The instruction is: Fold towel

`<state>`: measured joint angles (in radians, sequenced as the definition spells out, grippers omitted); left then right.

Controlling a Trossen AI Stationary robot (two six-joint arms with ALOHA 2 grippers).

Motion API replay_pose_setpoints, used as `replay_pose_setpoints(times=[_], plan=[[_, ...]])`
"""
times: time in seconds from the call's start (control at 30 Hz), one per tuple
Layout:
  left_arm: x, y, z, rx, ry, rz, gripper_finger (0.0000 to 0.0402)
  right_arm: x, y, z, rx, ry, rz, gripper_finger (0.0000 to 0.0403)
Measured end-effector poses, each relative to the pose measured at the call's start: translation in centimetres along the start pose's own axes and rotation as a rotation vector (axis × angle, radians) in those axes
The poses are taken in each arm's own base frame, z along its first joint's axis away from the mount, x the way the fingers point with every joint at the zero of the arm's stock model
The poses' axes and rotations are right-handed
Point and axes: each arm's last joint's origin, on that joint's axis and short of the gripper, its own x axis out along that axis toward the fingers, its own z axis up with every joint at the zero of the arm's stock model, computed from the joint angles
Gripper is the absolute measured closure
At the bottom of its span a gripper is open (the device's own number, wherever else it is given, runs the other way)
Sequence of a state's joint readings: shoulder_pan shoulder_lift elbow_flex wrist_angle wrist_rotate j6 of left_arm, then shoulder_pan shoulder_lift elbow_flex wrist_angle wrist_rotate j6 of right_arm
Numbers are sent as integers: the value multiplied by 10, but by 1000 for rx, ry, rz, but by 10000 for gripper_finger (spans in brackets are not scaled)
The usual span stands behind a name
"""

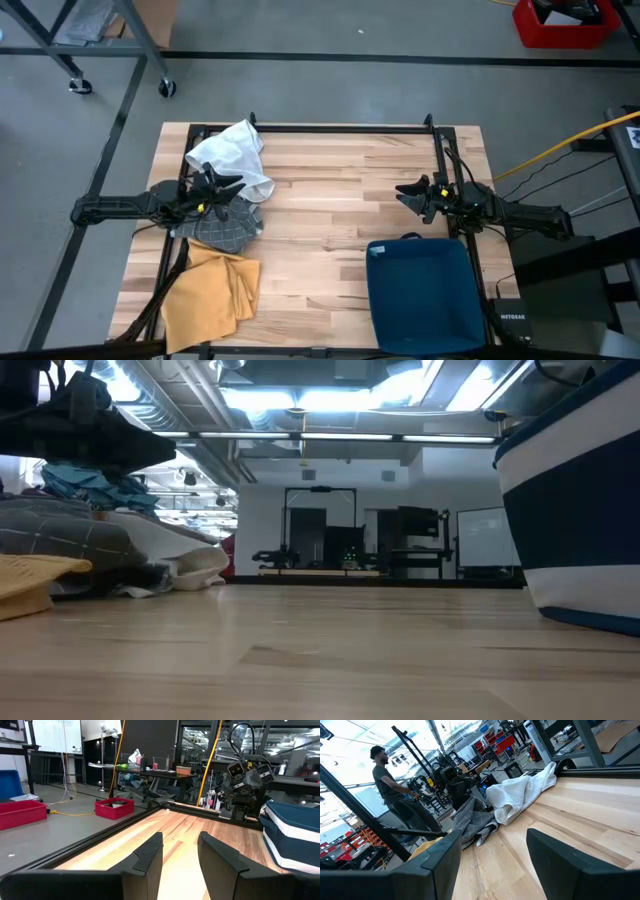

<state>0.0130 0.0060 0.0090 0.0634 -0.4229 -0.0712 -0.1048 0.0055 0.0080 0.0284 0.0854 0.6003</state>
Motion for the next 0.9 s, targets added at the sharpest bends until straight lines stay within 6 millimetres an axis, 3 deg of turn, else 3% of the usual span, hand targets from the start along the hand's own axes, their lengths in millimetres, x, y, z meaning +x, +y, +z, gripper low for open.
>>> replay_pose_setpoints(times=[0.2,0.4,0.9], plan=[[0,0,0,0,0,0,288,0,0,0,-1,-2,-2,173],[0,0,0,0,0,-1,288,0,-2,5,1,-116,-119,173],[0,0,0,-8,0,0,288,0,-2,5,2,-121,-120,173]])
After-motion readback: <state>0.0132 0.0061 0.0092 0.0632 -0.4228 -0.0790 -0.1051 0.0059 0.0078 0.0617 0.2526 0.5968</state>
